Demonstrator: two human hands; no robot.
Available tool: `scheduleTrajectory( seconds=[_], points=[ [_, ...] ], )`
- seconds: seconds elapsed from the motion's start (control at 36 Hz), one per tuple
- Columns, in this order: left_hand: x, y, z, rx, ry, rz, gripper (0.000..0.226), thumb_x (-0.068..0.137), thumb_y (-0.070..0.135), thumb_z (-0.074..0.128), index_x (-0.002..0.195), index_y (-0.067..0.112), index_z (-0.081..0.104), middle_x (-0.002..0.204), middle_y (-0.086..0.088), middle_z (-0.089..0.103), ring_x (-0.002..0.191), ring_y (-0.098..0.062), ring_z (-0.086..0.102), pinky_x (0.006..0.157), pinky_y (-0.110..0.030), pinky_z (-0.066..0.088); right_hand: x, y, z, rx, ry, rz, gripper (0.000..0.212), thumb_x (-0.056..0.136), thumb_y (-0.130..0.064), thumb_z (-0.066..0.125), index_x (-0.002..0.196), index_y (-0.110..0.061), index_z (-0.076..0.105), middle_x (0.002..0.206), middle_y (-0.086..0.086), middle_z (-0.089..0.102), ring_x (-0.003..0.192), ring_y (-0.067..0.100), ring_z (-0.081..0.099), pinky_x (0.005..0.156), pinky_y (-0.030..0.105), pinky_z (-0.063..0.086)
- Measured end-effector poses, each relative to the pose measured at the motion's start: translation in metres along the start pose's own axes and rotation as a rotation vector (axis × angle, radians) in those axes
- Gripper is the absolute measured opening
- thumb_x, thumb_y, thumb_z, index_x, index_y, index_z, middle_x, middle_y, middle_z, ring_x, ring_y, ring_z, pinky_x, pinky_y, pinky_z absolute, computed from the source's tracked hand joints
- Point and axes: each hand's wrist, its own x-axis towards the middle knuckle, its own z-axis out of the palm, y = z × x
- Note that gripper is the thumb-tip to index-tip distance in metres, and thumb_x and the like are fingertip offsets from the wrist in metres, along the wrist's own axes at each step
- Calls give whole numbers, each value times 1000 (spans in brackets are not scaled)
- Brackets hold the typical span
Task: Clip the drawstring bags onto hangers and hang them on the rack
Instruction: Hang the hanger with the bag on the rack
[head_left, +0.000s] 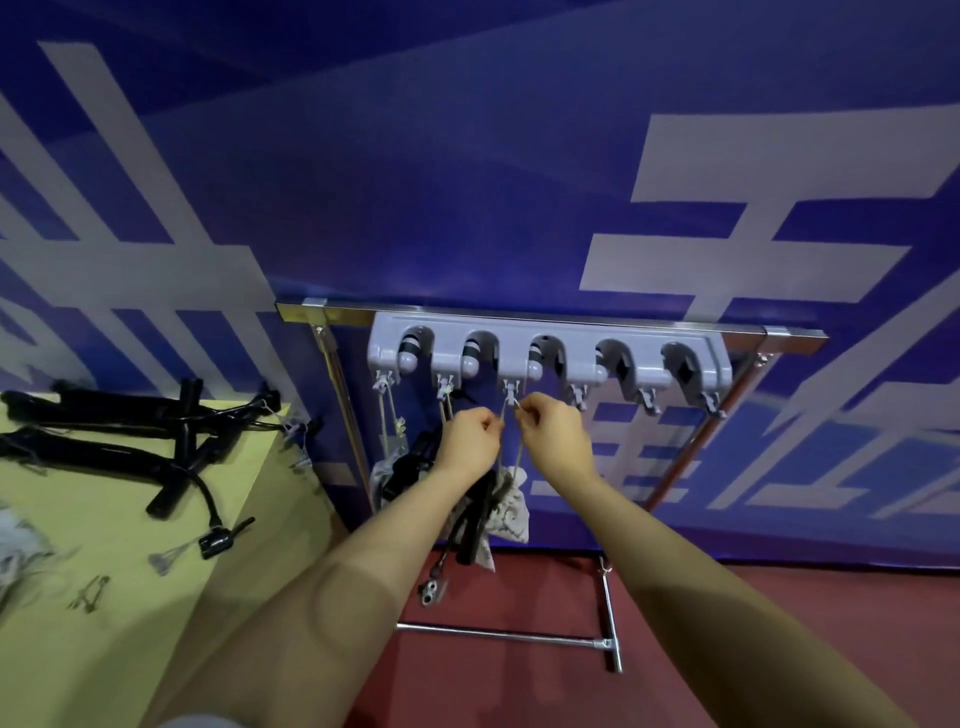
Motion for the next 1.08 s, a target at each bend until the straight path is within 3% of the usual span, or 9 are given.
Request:
scheduleTrajectory(
  seconds=[0.08, 0.17, 0.25, 0.33, 0.39, 0.56, 0.69, 0.97, 1.08],
  points=[
    [-1, 1, -2, 23, 16, -16, 22, 94, 14, 46, 105, 6, 64, 97, -15, 67, 92, -31, 59, 75, -31, 44, -5, -4, 0, -22, 46, 41, 15, 97, -20, 47, 100, -10, 58, 97, -1, 53, 82, 25, 56, 62, 39, 46],
    [-10, -5, -8, 21, 30, -31, 23, 94, 13, 43, 105, 7, 62, 101, -13, 66, 96, -31, 60, 81, -34, 48, -16, -5, 3, -6, 48, 54, 12, 96, -20, 48, 98, -10, 55, 107, 4, 52, 84, 25, 54, 67, 43, 48],
    [-15, -13, -15, 2, 32, -50, 17, 93, 13, 46, 96, 11, 62, 97, -12, 67, 91, -30, 63, 84, -41, 53, -24, -5, 6, 1, 9, 37, 11, 96, -20, 47, 96, -11, 53, 106, 4, 53, 85, 25, 54, 66, 40, 45],
    [-25, -19, -30, -13, 51, -38, 16, 91, 11, 46, 85, 14, 60, 92, -11, 67, 86, -29, 65, 79, -37, 53, -31, -16, 12, 14, -7, 35, 12, 96, -22, 46, 96, -12, 53, 103, 4, 55, 84, 25, 54, 62, 36, 40],
    [-31, -25, -42, -2, 53, -31, 16, 92, 12, 46, 89, 12, 62, 91, -9, 67, 85, -27, 65, 77, -33, 52, -35, -27, 17, 23, -26, 32, 10, 96, -21, 46, 93, -13, 52, 99, 5, 59, 80, 25, 55, 59, 34, 37],
    [-43, -58, -90, -28, 105, -25, 15, 91, 13, 50, 83, 17, 63, 98, -8, 69, 91, -25, 65, 84, -38, 54, -45, -74, 36, -6, -65, -12, 11, 95, -22, 47, 94, -13, 52, 94, 6, 60, 79, 26, 57, 59, 35, 40],
    [-49, -102, -142, -92, 180, -55, 26, 87, 9, 50, 66, 22, 55, 85, -14, 69, 86, -33, 66, 81, -43, 55, -58, -126, 72, 1, -83, -38, 13, 96, -20, 46, 98, -11, 55, 94, 6, 60, 81, 27, 58, 61, 36, 43],
    [-81, -199, -255, -74, 206, -46, 18, 89, 11, 49, 78, 16, 63, 90, -14, 71, 90, -29, 66, 84, -39, 53, -95, -234, 179, 75, -128, -31, 9, 92, -18, 48, 89, -13, 55, 85, 6, 59, 84, 31, 60, 71, 42, 49],
    [-96, -238, -298, -20, 237, -66, 18, 91, 14, 48, 92, 11, 66, 96, -12, 71, 94, -29, 63, 86, -35, 50, -109, -271, 220, 92, -146, -27, 7, 90, -18, 47, 85, -18, 52, 84, 3, 58, 80, 26, 55, 66, 33, 41]
  ],
)
